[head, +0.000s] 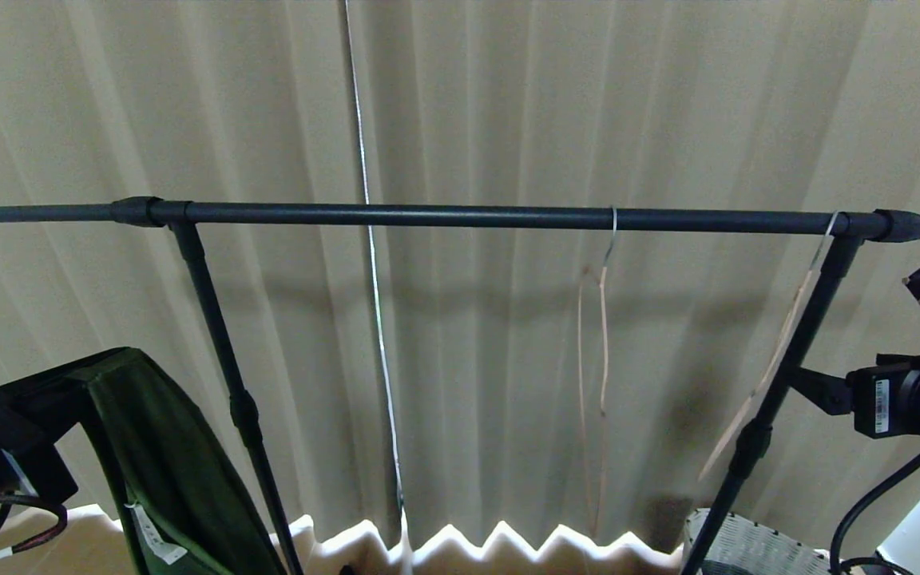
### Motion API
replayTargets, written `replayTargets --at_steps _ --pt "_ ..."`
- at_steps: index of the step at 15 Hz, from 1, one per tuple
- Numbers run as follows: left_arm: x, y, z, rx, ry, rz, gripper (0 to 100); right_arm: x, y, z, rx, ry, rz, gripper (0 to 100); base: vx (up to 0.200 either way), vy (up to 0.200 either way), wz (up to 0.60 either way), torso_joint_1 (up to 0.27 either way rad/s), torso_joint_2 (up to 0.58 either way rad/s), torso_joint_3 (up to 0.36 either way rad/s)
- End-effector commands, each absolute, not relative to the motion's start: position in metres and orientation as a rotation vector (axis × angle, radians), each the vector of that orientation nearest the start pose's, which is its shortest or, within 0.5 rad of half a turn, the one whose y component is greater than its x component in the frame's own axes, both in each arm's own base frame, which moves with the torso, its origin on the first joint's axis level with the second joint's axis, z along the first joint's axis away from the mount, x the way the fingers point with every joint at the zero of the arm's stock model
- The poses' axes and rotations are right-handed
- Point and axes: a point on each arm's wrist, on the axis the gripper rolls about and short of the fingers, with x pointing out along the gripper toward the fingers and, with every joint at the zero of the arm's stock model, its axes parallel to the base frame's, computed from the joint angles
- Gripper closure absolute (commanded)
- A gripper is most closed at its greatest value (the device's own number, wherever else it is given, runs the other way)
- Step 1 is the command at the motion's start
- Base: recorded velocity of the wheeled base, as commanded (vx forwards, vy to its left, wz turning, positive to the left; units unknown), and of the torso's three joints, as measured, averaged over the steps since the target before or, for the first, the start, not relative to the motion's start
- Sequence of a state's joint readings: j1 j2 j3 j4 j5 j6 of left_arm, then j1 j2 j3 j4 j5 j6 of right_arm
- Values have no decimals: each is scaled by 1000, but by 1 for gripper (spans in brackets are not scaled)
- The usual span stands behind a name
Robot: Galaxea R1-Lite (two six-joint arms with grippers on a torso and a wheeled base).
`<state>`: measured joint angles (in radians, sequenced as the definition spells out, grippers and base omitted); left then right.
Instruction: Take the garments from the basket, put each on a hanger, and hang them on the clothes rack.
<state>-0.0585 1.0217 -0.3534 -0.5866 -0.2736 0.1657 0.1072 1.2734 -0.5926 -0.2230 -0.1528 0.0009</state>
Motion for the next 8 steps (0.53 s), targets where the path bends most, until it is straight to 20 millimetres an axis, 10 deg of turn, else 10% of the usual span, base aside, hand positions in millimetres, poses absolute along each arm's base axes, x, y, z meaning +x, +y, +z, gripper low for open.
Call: replayTargets --at_steps 1,8 --pt "128 -14 198 155 55 -339 100 182 17 195 -57 430 -41 0 0 0 0 0 0 0" --pt "128 -14 198 155 55 -337 100 166 24 202 -60 380 8 0 0 0 0 0 0 0"
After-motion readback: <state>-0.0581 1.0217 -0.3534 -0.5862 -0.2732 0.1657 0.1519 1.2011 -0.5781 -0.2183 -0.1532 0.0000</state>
